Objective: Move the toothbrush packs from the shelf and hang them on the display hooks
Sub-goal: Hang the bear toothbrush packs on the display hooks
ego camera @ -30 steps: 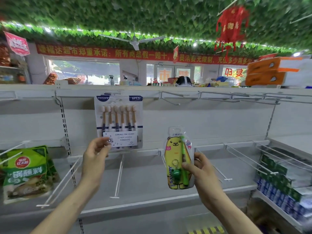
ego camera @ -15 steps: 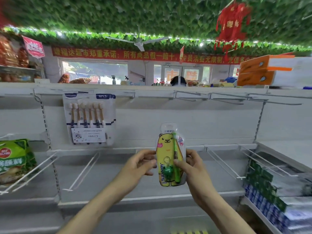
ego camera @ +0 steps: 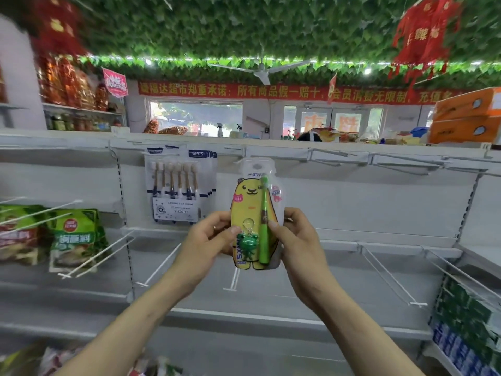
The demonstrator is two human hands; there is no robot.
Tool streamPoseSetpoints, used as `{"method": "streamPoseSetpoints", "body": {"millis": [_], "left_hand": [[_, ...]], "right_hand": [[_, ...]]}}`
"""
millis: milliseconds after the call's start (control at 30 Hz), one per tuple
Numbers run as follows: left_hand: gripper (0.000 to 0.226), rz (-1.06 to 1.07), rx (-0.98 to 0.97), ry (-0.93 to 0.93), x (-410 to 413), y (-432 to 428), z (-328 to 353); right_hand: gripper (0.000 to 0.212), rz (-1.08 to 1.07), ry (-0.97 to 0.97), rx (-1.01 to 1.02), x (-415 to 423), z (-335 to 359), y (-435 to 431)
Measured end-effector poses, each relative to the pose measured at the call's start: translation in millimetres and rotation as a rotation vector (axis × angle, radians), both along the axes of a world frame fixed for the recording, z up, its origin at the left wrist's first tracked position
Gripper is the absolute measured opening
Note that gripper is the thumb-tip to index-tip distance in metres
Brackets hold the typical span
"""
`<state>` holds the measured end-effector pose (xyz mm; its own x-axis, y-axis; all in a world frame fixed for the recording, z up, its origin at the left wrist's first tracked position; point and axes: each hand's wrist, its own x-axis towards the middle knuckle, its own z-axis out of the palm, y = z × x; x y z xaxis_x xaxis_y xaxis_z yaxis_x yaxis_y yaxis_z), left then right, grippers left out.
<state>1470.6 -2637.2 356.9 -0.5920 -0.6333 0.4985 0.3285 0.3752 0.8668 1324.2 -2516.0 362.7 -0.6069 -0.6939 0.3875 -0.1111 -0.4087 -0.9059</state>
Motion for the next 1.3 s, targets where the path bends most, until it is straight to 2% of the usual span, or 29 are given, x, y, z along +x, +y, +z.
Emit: {"method": "streamPoseSetpoints", "body": {"millis": [400,833,1133,1233,1300], "left_hand": [[0.016,0.043,0.048,-0.001,21.7,-37.7,0.3],[0.018,0.025,0.075,0.031,8.1,-63.3,1.5],[0.016,0.074,0.057,-0.016,-26.5,-98.9,-2.5],[0.012,0.121,0.071,-0.017,-51.0,-118.6,-4.1],[0.011,0.151,0.065,-0.040,-70.0,-134.4,-6.0]], "right_hand": [[0.013,0.004,0.028,0.069,29.6,13.1,-35.6],[0.013,-0.049,-0.004,0.049,27.9,12.9,-61.7],[0.004,-0.138,0.030,0.051,-1.8,1.5,-96.9],[0.014,-0.192,0.003,0.062,-24.1,-2.7,-120.7],[0.010,-0.216,-0.002,0.070,-39.5,-2.9,-136.9]]}}
